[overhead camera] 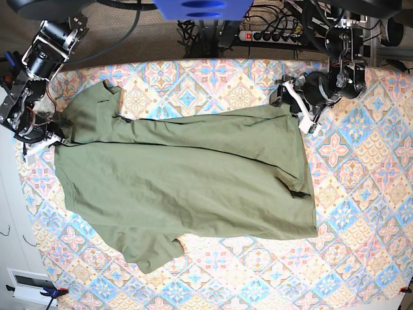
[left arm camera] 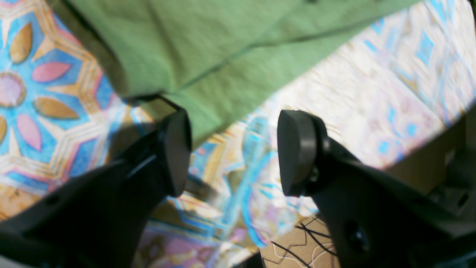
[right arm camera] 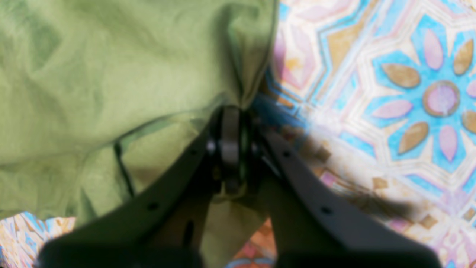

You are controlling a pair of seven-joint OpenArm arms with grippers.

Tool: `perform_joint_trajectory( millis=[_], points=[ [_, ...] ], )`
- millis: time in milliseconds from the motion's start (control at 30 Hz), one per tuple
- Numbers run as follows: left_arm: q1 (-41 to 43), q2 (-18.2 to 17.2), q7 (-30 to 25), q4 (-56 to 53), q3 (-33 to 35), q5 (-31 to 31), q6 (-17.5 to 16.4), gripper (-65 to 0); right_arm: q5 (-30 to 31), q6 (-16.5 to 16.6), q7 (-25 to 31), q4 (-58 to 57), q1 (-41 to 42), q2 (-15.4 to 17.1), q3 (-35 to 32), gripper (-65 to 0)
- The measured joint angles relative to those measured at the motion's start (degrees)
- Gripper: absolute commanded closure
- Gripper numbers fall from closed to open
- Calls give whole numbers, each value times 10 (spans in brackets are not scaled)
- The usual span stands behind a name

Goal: Layout the t-shirt on the table in an organized manner, then fold the t-shirt properly
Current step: 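Release the hem and move the left gripper to the shirt's side edge, then grasp the side edge with the left gripper and pull it taut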

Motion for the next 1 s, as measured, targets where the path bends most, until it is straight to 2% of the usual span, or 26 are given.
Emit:
perform_joint_trajectory(
  millis=[167, 400, 433, 533, 633, 767, 1000],
  points=[
    [-19, 12, -12, -40, -2, -14, -2, -247, 0, 0, 0, 0, 0, 0, 0, -22],
    [-14, 25, -18, -53, -1, -34, -4, -16, 0, 0, 0, 0, 0, 1, 0, -22],
    [-7, 26, -15, -54, 0, -46, -4, 0, 0, 0, 0, 0, 0, 1, 0, -22],
    [7, 19, -17, -54, 1, -66, -4, 0, 0, 0, 0, 0, 0, 1, 0, -22],
    [19, -12, -17, -45, 22, -76, -8, 0, -1, 0, 0, 0, 0, 1, 0, -22],
    [44, -53, -4, 13, 46, -58, -2, 0, 1, 0, 0, 0, 0, 0, 0, -22],
    [64, -97, -1, 95, 50, -56, -4, 0, 0, 0, 0, 0, 0, 0, 0, -22]
  ],
)
